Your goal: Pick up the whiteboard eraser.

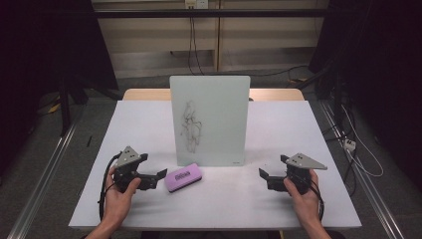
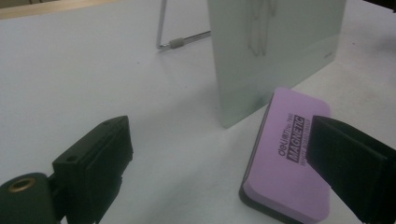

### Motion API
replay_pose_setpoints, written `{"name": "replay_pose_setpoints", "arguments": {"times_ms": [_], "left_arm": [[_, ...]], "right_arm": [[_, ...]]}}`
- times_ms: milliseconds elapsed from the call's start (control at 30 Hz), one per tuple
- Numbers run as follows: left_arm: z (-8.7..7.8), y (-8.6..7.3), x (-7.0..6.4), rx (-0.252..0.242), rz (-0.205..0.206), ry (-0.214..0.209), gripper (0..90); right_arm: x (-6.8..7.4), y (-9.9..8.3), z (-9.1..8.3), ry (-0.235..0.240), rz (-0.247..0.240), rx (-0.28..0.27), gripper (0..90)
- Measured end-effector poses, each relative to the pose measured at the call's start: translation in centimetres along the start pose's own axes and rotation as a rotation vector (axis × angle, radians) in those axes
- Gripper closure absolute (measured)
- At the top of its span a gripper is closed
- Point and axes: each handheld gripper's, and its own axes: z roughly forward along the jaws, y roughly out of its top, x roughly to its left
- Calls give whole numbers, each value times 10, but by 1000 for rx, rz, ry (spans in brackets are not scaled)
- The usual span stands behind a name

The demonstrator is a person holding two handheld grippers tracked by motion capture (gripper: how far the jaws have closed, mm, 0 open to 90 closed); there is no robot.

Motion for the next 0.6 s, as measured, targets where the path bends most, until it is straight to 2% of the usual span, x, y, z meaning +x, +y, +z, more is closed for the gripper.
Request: {"name": "replay_pose_setpoints", "arguments": {"times_ms": [33, 233, 300, 467, 533, 600], "left_arm": [[1, 0, 0, 11, 15, -2, 80], [5, 2, -3, 25, 32, -17, 92], [6, 4, -4, 34, 47, -24, 93], [6, 9, -6, 43, 47, -45, 88], [9, 12, -9, 60, 76, -55, 88], [9, 13, -9, 66, 82, -61, 78]], "right_arm": [[0, 0, 0, 2, 0, -1, 56], [2, 1, 1, 4, 6, 1, 56], [2, 1, 2, 4, -6, 6, 56], [4, 2, 3, 6, -6, 7, 56], [3, 2, 3, 7, -3, 6, 56], [3, 2, 3, 5, -2, 4, 56]]}}
